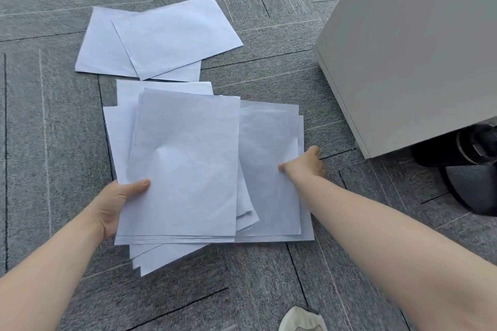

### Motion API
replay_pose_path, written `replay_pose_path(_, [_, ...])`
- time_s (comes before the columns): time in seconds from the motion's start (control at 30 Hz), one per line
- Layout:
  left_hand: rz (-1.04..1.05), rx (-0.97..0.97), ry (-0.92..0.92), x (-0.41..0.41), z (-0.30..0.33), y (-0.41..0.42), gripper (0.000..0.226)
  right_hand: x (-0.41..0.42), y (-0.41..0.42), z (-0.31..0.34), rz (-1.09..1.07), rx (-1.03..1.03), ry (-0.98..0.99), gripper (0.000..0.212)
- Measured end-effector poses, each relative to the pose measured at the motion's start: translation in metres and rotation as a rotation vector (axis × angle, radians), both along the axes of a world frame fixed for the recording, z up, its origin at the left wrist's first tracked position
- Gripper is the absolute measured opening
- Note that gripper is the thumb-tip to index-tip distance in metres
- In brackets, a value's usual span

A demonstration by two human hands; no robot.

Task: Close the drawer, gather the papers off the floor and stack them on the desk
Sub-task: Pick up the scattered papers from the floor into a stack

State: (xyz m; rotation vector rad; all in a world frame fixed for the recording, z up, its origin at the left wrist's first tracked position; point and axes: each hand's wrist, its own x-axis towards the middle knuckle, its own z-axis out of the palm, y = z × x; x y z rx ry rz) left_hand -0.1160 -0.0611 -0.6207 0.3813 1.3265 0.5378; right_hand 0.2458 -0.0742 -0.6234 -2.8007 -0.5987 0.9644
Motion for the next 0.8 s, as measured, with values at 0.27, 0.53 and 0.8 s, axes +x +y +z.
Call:
replay_pose_path(0.27, [0.067, -0.001, 0.004, -0.009, 0.003, 0.0, 0.024, 0.0, 0.0, 0.005, 0.242, 0.271, 0.026, 0.019])
replay_pose_path(0.53, [0.161, -0.002, 0.123, -0.027, 0.004, -0.005, 0.037, -0.023, 0.043, 0.058, 0.395, 0.64, -0.163, 0.04])
replay_pose_path(0.8, [0.205, 0.053, 0.215, -0.029, 0.01, -0.007, 0.033, -0.079, 0.088, 0.13, 0.557, 0.895, -0.146, 0.03])
